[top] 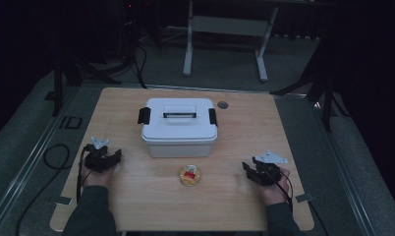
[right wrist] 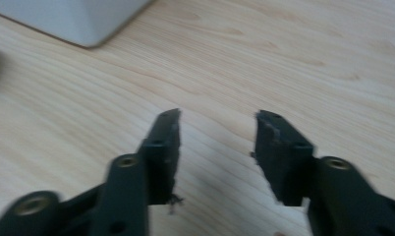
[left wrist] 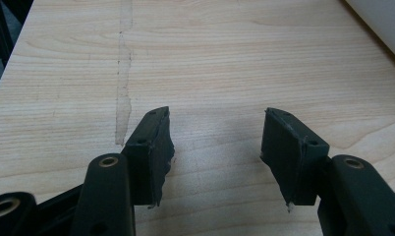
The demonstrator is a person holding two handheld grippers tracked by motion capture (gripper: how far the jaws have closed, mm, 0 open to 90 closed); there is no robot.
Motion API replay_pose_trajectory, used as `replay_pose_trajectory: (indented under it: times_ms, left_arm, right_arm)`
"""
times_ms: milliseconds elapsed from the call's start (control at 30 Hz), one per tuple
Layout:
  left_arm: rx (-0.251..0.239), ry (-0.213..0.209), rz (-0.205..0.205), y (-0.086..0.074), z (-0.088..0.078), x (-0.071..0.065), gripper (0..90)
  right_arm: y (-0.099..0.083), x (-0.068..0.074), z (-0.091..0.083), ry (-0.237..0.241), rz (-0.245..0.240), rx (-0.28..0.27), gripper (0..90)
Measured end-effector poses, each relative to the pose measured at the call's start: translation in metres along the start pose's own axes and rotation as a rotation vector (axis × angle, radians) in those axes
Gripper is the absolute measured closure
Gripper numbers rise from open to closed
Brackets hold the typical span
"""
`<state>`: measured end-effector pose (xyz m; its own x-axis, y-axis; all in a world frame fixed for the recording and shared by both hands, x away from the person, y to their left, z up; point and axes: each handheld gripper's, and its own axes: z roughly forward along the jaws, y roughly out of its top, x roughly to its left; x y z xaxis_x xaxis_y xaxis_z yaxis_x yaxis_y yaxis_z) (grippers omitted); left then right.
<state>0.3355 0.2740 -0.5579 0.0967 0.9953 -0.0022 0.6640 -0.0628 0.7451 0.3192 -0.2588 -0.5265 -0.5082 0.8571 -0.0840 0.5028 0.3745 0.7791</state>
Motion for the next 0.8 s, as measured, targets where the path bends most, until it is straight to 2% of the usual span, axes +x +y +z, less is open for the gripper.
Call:
replay_pose_trajectory:
  times_ms: [167, 200, 267, 300, 333, 367, 400, 433, 467, 500, 533, 567, 600, 633, 733, 767, 800]
  left_arm:
    - [-0.008, 0.001, -0.005, 0.000, 0.001, 0.000, 44.8]
    - [-0.008, 0.001, -0.005, 0.000, 0.001, 0.000, 44.8]
    - [-0.008, 0.001, -0.007, 0.000, 0.001, 0.000, 44.8]
    - [-0.008, 0.001, -0.007, 0.000, 0.001, 0.000, 44.8]
    - [-0.006, 0.001, -0.006, 0.000, 0.001, 0.000, 44.8]
    - [-0.006, 0.001, -0.006, 0.000, 0.001, 0.000, 44.8]
    - [-0.007, 0.001, -0.006, 0.000, 0.001, 0.000, 44.8]
    - [-0.006, -0.001, -0.008, 0.001, 0.001, 0.000, 44.8]
    - [-0.003, 0.000, -0.006, 0.001, 0.001, 0.000, 44.8]
    - [-0.003, 0.000, -0.006, 0.001, 0.001, 0.000, 44.8]
    - [-0.002, 0.000, -0.006, 0.001, 0.001, 0.000, 44.8]
    - [-0.001, -0.003, -0.005, 0.001, 0.001, 0.000, 44.8]
    - [-0.001, -0.003, -0.005, 0.001, 0.001, 0.000, 44.8]
    - [0.000, -0.003, -0.005, 0.001, 0.001, 0.000, 44.8]
    - [0.003, -0.002, -0.006, 0.001, 0.001, 0.000, 44.8]
    - [0.003, -0.002, -0.006, 0.001, 0.001, 0.000, 44.9]
    - [0.004, -0.003, -0.007, 0.001, 0.002, 0.000, 44.8]
  right_arm:
    - [0.010, 0.013, -0.009, 0.062, -0.045, -0.019, 73.3]
    - [0.010, 0.013, -0.009, 0.062, -0.045, -0.019, 73.3]
    - [0.016, 0.024, -0.010, 0.100, -0.070, -0.021, 82.6]
    - [0.016, 0.024, -0.010, 0.100, -0.070, -0.021, 82.6]
    - [0.021, 0.035, -0.010, 0.122, -0.096, -0.020, 87.8]
    - [0.021, 0.035, -0.010, 0.122, -0.096, -0.020, 87.8]
    - [0.023, 0.040, -0.010, 0.135, -0.115, -0.019, 89.5]
    - [0.027, 0.053, -0.010, 0.156, -0.157, -0.016, 89.9]
    - [0.029, 0.059, -0.009, 0.165, -0.177, -0.018, 89.9]
    - [0.029, 0.059, -0.009, 0.165, -0.177, -0.018, 89.9]
    - [0.031, 0.065, -0.008, 0.173, -0.192, -0.021, 90.0]
    - [0.035, 0.077, -0.006, 0.192, -0.223, -0.022, 90.0]
    - [0.035, 0.077, -0.006, 0.192, -0.223, -0.022, 90.0]
    - [0.039, 0.089, -0.003, 0.209, -0.257, -0.022, 90.0]
    - [0.045, 0.106, 0.005, 0.240, -0.290, -0.018, 90.0]
    - [0.045, 0.106, 0.005, 0.240, -0.290, -0.018, 90.0]
    - [0.048, 0.115, 0.010, 0.255, -0.303, -0.017, 90.0]
